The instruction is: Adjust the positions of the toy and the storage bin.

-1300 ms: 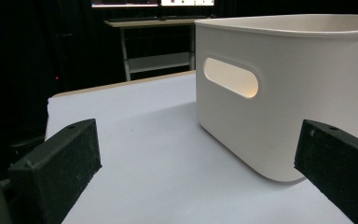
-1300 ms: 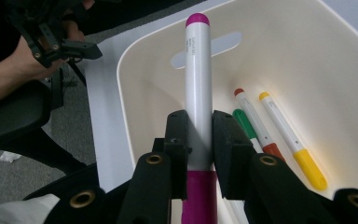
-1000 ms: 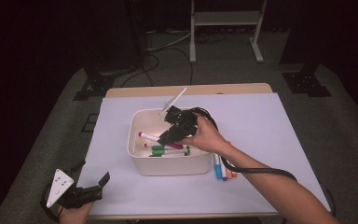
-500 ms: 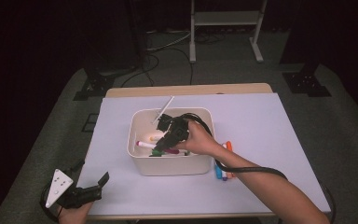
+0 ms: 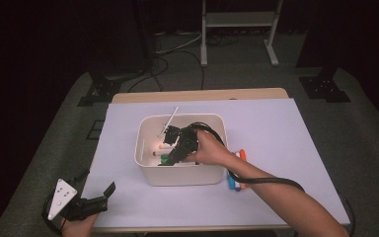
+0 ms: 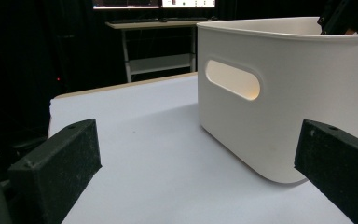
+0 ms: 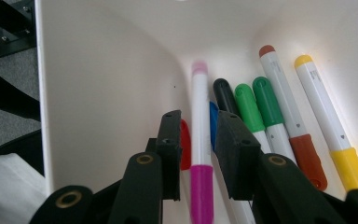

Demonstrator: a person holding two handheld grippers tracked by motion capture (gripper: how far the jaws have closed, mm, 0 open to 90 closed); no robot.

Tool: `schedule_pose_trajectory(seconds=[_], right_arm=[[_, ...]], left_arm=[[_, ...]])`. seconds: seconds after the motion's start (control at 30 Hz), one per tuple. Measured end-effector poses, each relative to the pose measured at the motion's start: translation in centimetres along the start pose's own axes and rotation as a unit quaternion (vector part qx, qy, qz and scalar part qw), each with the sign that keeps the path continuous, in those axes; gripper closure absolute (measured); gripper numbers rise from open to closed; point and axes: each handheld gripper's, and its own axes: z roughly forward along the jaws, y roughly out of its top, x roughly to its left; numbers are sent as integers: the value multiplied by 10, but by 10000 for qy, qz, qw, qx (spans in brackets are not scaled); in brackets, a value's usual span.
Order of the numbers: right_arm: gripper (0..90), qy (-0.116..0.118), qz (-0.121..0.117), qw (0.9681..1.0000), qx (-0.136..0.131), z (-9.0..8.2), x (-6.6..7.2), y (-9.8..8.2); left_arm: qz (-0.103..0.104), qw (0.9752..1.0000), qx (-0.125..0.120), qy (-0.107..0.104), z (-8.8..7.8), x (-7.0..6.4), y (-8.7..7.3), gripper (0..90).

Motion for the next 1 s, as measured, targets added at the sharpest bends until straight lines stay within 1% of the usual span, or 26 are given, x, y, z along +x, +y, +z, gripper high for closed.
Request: schedule_pose_trajectory(seconds=[0.03, 0.07, 0.23, 0.4, 0.47, 0.53, 0.7, 0.73, 0.77, 0.8, 0.83, 0.87, 0.97, 1.0], right_arm=[[699, -18, -2, 10000, -33, -2, 0, -1], [699, -10, 48, 10000, -45, -3, 0, -1], [695, -45, 47, 9997, -256, -16, 1, -6], [680, -116, 138, 9981, -584, -39, 1, -17], [677, -103, 211, 9971, -718, -48, 1, -22], [671, -166, 205, 9961, -840, -56, 0, -29], [664, -257, 393, 9935, -1038, -76, -3, -45], [663, -316, 402, 9929, -1071, -80, -5, -50], [661, -342, 478, 9923, -1091, -85, -5, -53], [660, -377, 459, 9919, -1124, -88, -6, -58], [659, -404, 498, 9914, -1140, -92, -7, -60], [654, -455, 546, 9903, -1196, -96, -8, -66], [647, -565, 637, 9884, -1257, -108, -10, -77], [646, -601, 702, 9872, -1300, -113, -10, -82]], left_arm=[[2, 10000, 2, 1, 0, 0, 0, 0], [11, 10000, 6, -1, 0, 0, 0, 0], [4, 10000, -1, -3, 0, 0, 0, 0], [35, 10000, 26, -7, 0, 0, 0, 0], [22, 10000, 18, -2, 1, -1, 0, 0], [21, 10000, 17, -3, 1, -1, 0, 0], [31, 10000, 33, -9, 2, -2, -1, 0], [24, 10000, 35, -9, 2, -2, -1, 0], [33, 10000, 45, -8, 2, -2, -1, 0], [34, 10000, 47, -7, 2, -2, -1, 0], [33, 10000, 45, -3, 2, -2, -1, 0], [31, 10000, 46, -2, 2, -2, -1, 0], [45, 10000, 52, -6, 2, -2, -1, 0], [48, 10000, 56, -6, 2, -2, -1, 0]])
